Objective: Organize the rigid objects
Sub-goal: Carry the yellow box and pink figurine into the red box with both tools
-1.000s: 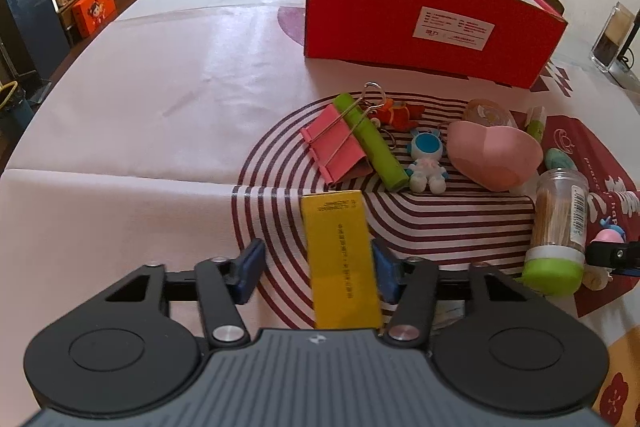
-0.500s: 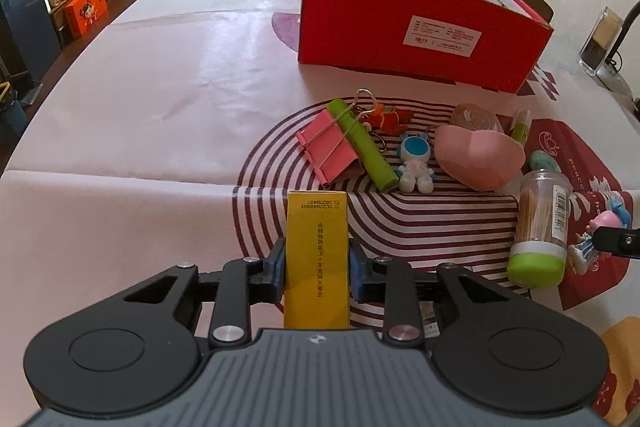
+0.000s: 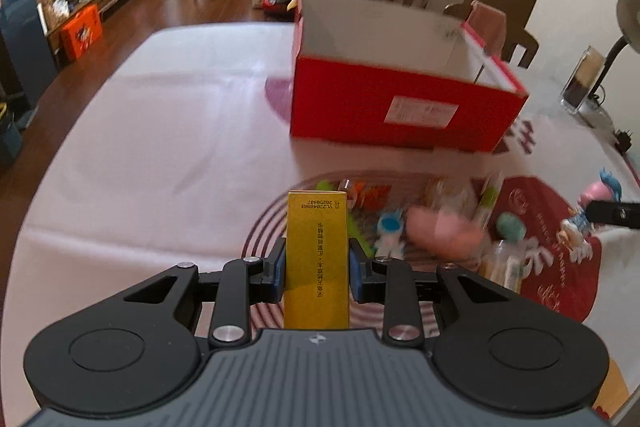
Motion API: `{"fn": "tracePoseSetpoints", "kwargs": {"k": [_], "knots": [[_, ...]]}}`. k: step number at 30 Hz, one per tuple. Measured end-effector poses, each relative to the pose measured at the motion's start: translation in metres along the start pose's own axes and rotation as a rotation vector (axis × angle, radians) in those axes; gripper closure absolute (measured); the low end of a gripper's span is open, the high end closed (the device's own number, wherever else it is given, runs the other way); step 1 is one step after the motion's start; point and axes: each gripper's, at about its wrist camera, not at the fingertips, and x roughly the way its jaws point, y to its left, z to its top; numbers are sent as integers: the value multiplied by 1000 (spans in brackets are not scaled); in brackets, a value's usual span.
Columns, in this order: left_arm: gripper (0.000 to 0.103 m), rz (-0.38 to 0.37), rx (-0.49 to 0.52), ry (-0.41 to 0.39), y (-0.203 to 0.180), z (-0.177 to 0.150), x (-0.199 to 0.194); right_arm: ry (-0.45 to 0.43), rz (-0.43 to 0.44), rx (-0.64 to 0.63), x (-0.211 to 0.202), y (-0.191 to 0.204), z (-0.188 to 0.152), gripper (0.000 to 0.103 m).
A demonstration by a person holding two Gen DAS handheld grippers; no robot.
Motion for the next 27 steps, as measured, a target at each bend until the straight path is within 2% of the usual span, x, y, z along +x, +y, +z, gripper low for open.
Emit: {"fn": "tracePoseSetpoints", "kwargs": {"k": [10, 18, 27], "knots": [[74, -21, 35, -43, -13, 61, 1, -71, 58, -95, 6, 21, 75, 69], [74, -51, 66, -54, -22, 118, 22, -93, 75, -154, 29, 31, 122, 69], [74, -35, 128, -38, -39, 172, 62, -33, 77, -246, 80, 38, 148, 69]]}}
